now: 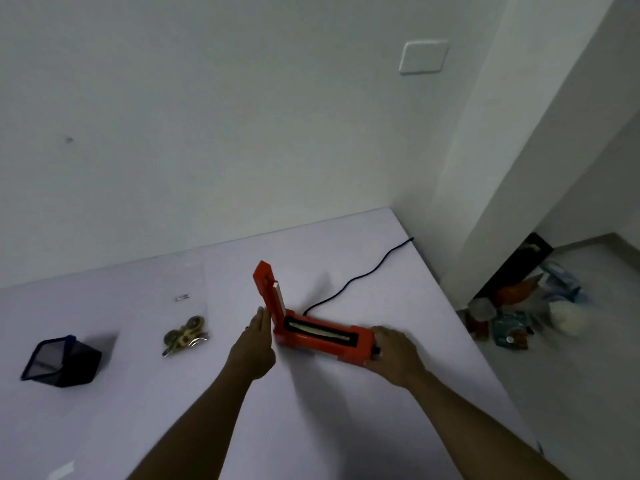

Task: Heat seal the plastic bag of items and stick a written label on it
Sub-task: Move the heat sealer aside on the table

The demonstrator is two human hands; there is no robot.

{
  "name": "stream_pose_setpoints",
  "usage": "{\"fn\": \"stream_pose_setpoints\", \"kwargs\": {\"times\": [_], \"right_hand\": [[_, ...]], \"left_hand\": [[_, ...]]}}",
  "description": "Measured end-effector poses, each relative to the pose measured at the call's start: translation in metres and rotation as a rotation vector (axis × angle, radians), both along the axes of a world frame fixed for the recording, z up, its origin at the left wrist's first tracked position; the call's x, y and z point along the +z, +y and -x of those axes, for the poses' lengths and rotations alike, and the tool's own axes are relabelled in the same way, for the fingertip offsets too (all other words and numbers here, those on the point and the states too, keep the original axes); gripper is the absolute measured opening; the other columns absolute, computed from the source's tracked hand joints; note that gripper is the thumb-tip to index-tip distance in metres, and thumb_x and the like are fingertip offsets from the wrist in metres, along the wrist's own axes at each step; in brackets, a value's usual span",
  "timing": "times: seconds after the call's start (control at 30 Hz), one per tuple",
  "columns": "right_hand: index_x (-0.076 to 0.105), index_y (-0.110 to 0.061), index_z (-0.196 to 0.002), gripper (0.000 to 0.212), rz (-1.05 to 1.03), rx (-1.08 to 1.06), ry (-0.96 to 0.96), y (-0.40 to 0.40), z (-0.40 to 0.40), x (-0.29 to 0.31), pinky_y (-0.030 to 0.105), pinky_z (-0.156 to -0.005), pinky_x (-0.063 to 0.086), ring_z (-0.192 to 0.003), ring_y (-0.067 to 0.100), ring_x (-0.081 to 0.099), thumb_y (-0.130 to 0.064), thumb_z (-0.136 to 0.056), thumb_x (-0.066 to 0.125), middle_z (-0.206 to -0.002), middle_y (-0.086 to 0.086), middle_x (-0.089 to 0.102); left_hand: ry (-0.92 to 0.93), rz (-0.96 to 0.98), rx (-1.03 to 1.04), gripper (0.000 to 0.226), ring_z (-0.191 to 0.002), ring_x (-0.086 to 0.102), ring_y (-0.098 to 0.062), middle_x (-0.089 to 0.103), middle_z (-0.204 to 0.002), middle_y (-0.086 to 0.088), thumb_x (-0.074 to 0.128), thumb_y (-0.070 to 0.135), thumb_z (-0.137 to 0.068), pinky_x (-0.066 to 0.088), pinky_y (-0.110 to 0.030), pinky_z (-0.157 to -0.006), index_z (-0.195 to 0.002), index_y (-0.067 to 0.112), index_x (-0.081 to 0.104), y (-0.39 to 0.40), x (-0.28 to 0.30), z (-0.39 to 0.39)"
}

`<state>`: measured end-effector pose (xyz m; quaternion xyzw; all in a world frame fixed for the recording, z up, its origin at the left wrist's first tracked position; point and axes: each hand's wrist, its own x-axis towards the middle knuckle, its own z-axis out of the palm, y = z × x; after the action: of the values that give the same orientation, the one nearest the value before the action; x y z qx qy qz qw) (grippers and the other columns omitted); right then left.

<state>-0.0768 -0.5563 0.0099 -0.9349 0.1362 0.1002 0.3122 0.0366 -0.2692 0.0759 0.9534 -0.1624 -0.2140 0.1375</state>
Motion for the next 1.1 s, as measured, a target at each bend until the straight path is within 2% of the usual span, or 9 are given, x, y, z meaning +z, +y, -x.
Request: {"fn": "stream_pose_setpoints", "kwargs": {"times": [0.2, 0.3, 0.43, 0.5, 0.63, 0.77, 0.87, 0.97, 1.1], "right_hand": [[0.053, -0.033, -0.112, 0.079, 0.049, 0.084, 0.074, -0.025, -0.032, -0.002, 0.044, -0.088, 0.051, -0.101, 0.018, 0.06, -0.081, -0.05, 0.057, -0.109, -0.007, 0.064], [0.053, -0.034, -0.115, 0.079, 0.019, 0.09, 0.064, -0.031, -0.041, -0.002, 0.043, -0.087, 0.052, -0.101, 0.018, 0.061, -0.077, -0.05, 0.061, -0.11, -0.007, 0.065], [0.05, -0.034, -0.111, 0.067, -0.023, 0.085, 0.062, -0.03, -0.042, -0.005, 0.04, -0.082, 0.055, -0.094, 0.016, 0.064, -0.066, -0.056, 0.068, -0.105, -0.008, 0.067], [0.049, -0.035, -0.112, 0.065, -0.039, 0.078, 0.049, -0.031, -0.042, -0.008, 0.039, -0.082, 0.056, -0.094, 0.015, 0.064, -0.064, -0.058, 0.07, -0.105, -0.008, 0.068], [0.05, -0.032, -0.114, 0.063, -0.071, 0.075, 0.025, -0.032, -0.045, -0.012, 0.039, -0.083, 0.056, -0.095, 0.014, 0.064, -0.057, -0.062, 0.074, -0.108, -0.007, 0.068], [0.051, -0.029, -0.117, 0.062, -0.068, 0.09, 0.03, -0.031, -0.063, -0.014, 0.039, -0.087, 0.055, -0.1, 0.015, 0.063, -0.048, -0.065, 0.08, -0.112, -0.005, 0.067], [0.045, -0.034, -0.126, 0.075, -0.041, 0.125, 0.049, -0.034, -0.082, -0.023, 0.043, -0.091, 0.053, -0.108, 0.017, 0.059, -0.057, -0.062, 0.076, -0.12, -0.007, 0.064], [0.043, -0.036, -0.129, 0.079, -0.016, 0.171, 0.072, -0.04, -0.112, -0.044, 0.045, -0.091, 0.052, -0.11, 0.02, 0.057, -0.061, -0.06, 0.072, -0.124, -0.007, 0.061], [0.04, -0.035, -0.137, 0.085, 0.02, 0.229, 0.089, -0.036, -0.155, -0.036, 0.046, -0.095, 0.049, -0.119, 0.028, 0.053, -0.055, -0.062, 0.075, -0.134, -0.003, 0.056]], "left_hand": [[0.019, -0.028, -0.016, 0.091, -0.15, 0.008, -0.021, -0.012, -0.162, -0.005, 0.049, 0.004, -0.087, 0.025, -0.033, -0.119, -0.15, 0.011, -0.016, -0.01, -0.001, 0.0], [0.007, -0.01, -0.062, 0.093, -0.146, 0.023, -0.023, -0.007, -0.162, -0.003, 0.05, 0.004, -0.086, 0.039, -0.033, -0.11, -0.15, 0.013, -0.016, -0.016, -0.002, 0.002], [0.003, 0.021, -0.073, 0.095, -0.141, 0.033, -0.022, -0.011, -0.162, 0.001, 0.051, 0.005, -0.085, 0.047, -0.03, -0.098, -0.15, 0.015, -0.017, -0.029, -0.01, 0.009], [-0.011, 0.052, -0.057, 0.097, -0.142, 0.031, -0.022, -0.01, -0.162, 0.003, 0.052, 0.004, -0.083, 0.049, -0.031, -0.096, -0.151, 0.017, -0.015, -0.033, -0.014, 0.01], [-0.06, 0.057, -0.044, 0.097, -0.147, 0.021, -0.021, -0.009, -0.162, 0.004, 0.051, 0.001, -0.084, 0.045, -0.032, -0.105, -0.146, 0.017, -0.022, -0.03, -0.022, 0.009], [-0.084, 0.052, 0.012, 0.097, -0.144, 0.03, -0.022, -0.01, -0.162, 0.008, 0.048, 0.0, -0.085, 0.051, -0.032, -0.095, -0.146, 0.024, -0.024, -0.029, -0.027, 0.005], [-0.091, 0.049, 0.05, 0.097, -0.145, 0.028, -0.023, -0.01, -0.162, 0.007, 0.048, -0.002, -0.085, 0.054, -0.03, -0.088, -0.145, 0.023, -0.026, -0.032, -0.028, -0.001], [-0.101, 0.033, 0.086, 0.096, -0.143, 0.031, -0.024, -0.01, -0.162, 0.007, 0.048, -0.003, -0.085, 0.054, -0.028, -0.077, -0.15, 0.022, -0.018, -0.03, -0.032, -0.011], [-0.118, 0.014, 0.121, 0.095, -0.145, 0.026, -0.025, -0.01, -0.162, 0.004, 0.047, -0.003, -0.085, 0.056, -0.032, -0.081, -0.151, 0.021, -0.016, -0.024, -0.038, -0.028]]}}
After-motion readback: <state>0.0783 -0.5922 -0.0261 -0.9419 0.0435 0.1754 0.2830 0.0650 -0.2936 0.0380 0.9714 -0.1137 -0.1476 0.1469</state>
